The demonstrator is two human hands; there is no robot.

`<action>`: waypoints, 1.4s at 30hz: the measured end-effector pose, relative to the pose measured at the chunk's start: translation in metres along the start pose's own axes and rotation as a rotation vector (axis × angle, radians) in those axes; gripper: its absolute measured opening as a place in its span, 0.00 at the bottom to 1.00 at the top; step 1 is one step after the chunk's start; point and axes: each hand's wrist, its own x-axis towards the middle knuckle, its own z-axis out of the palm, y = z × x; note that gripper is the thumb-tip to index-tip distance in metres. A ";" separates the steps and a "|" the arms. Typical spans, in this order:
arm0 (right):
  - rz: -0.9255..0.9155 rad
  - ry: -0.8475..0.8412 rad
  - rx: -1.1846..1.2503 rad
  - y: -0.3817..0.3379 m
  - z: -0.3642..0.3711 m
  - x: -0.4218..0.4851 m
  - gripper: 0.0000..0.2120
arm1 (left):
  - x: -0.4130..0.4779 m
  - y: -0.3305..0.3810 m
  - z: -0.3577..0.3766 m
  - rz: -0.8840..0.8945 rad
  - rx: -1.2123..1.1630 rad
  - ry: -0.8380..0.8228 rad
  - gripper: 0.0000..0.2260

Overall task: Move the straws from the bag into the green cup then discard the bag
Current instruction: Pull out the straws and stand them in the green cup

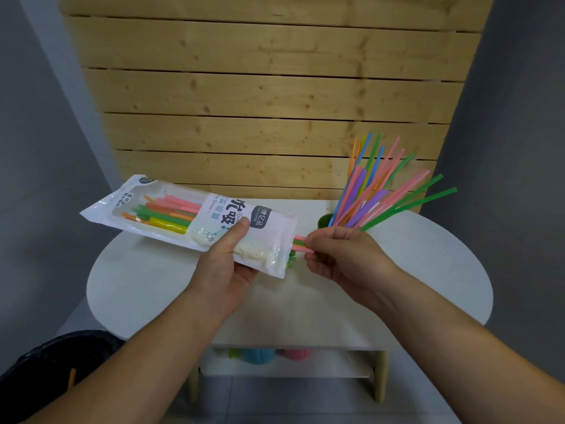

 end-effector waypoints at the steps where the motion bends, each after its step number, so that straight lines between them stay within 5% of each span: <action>1: 0.001 0.017 -0.009 -0.001 0.000 0.000 0.04 | 0.000 0.000 0.000 -0.001 -0.004 0.000 0.12; 11: -0.043 -0.004 -0.087 -0.003 -0.003 -0.007 0.10 | 0.001 0.003 0.000 0.000 -0.033 0.013 0.13; 32: -0.117 0.078 -0.021 -0.010 -0.013 -0.009 0.04 | 0.002 0.008 -0.002 -0.007 -0.037 0.026 0.13; 37: -0.043 0.011 0.029 0.001 -0.012 -0.011 0.30 | 0.003 0.015 -0.001 -0.008 -0.097 0.052 0.12; 42: -0.050 -0.070 -0.125 0.024 0.012 -0.016 0.27 | 0.002 0.016 0.001 0.008 -0.105 0.058 0.13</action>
